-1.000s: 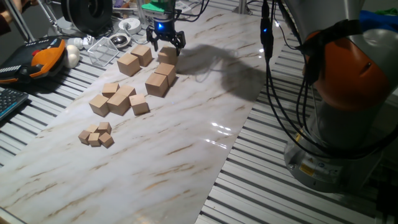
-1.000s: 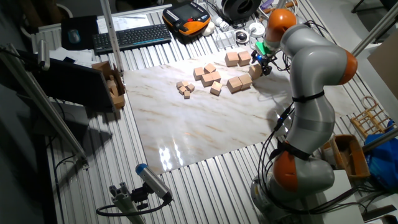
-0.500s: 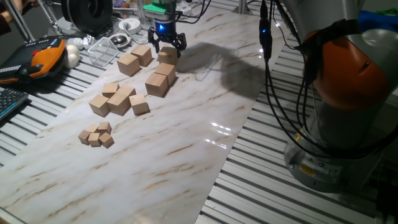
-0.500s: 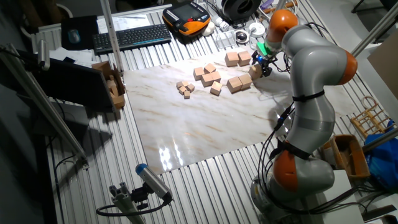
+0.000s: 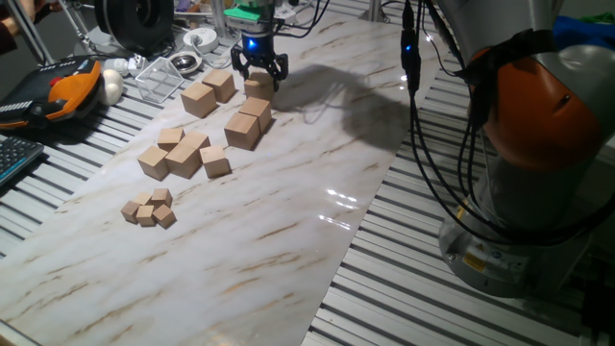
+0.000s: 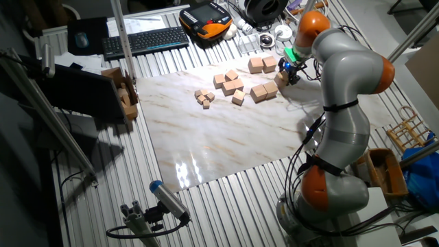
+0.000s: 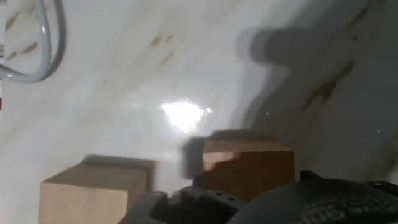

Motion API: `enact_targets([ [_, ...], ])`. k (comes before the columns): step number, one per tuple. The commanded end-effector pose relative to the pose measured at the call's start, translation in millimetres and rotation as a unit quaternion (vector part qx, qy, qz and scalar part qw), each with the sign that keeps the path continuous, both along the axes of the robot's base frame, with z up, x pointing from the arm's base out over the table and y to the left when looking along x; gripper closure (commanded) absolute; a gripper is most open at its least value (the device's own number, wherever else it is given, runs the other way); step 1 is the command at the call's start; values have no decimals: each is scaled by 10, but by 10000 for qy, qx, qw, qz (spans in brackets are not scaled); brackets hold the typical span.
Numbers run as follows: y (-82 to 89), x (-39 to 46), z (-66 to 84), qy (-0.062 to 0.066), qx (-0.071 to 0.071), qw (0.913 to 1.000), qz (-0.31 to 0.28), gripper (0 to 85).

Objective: Stack the blocks into a pyramid shape

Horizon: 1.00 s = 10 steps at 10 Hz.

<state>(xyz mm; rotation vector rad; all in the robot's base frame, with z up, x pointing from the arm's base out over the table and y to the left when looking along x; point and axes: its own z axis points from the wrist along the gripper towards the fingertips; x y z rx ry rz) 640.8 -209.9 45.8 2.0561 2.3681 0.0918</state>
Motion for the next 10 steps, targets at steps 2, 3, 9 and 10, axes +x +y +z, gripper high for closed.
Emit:
enact_targets([
  [2,7,-21,34,34,-3,9999,-113,850],
  [3,21,-52,89,98,21,9998,-164,850],
  [9,253,-268,175,132,35,9991,-408,850],
  [10,277,-283,165,133,36,9990,-423,850],
])
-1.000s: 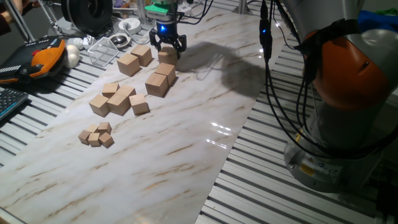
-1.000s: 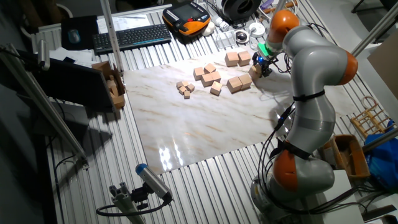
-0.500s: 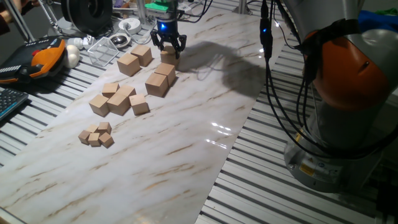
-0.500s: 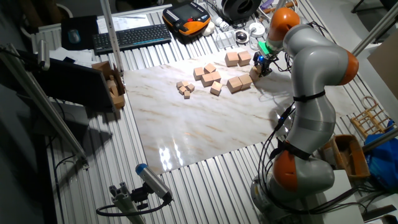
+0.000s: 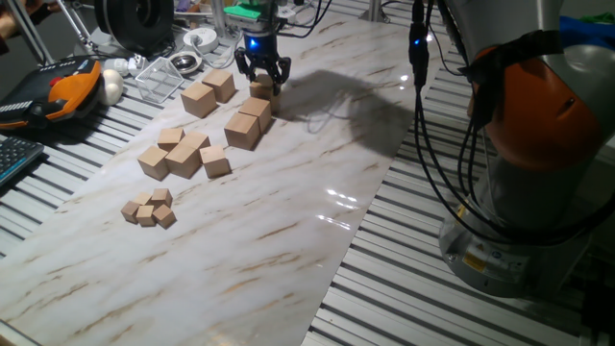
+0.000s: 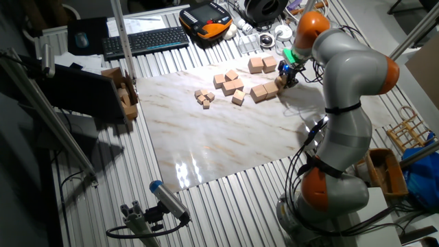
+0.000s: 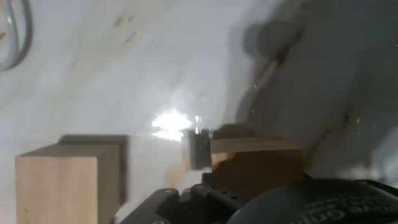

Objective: Stack the blocks into a pyramid shape

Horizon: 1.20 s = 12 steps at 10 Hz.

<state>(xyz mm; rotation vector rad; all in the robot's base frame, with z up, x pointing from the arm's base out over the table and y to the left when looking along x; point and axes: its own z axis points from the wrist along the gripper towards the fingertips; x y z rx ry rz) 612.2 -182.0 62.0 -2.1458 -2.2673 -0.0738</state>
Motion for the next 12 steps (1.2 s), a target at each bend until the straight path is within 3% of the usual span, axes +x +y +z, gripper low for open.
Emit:
enact_targets([
  [1,9,-10,-14,-22,9,10000,-15,850],
  [12,84,-54,-114,-28,44,9998,-192,850],
])
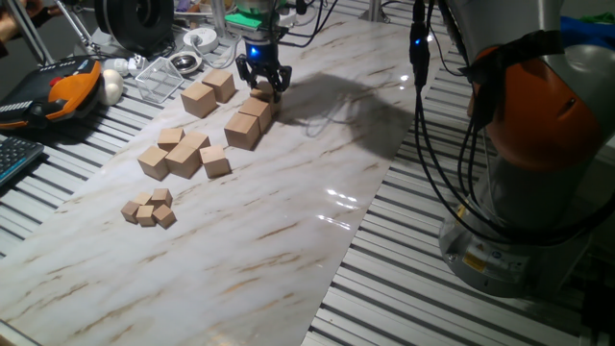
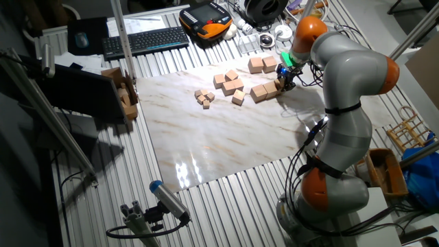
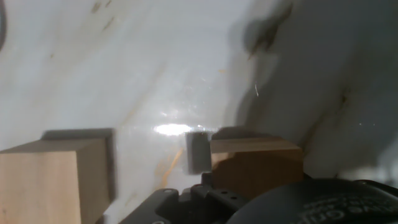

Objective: Stack the blocks into a pyramid shape

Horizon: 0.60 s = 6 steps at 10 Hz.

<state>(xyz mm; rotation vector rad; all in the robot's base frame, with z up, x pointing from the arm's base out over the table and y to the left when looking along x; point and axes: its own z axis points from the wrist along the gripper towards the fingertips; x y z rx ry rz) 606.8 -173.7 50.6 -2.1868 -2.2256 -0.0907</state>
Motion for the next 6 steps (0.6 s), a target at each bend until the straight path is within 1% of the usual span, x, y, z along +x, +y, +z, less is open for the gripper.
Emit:
enact_targets([
  [1,4,-2,-1,0,6,10000,4,850],
  [3,14,-10,-7,-9,36,10000,27,850],
  [6,21,-13,-12,-10,20,10000,49,850],
])
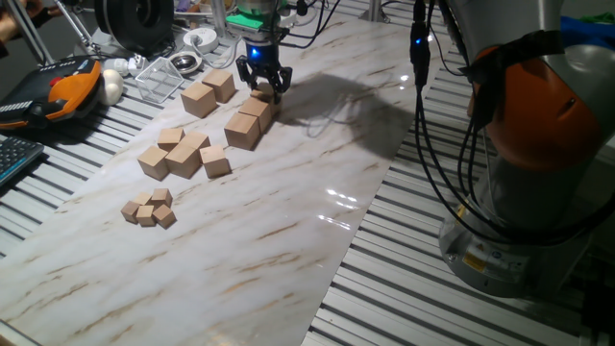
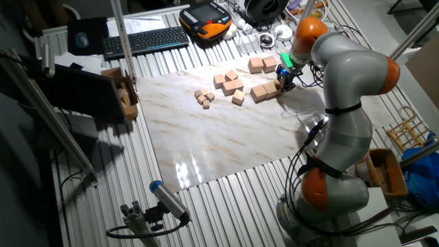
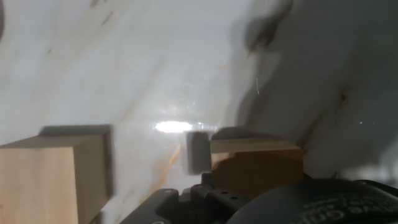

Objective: Stack the blocks into a pyramid shape

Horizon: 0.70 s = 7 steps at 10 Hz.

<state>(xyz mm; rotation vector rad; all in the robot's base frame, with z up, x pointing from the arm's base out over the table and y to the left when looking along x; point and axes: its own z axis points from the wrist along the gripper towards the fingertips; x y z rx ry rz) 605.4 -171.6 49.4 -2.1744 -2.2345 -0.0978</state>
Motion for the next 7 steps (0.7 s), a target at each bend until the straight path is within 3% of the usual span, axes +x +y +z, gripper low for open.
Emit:
enact_targets([
  [1,2,-1,-5,-9,-3,10000,8,850],
  [7,18,-3,-29,-41,-4,10000,37,850],
])
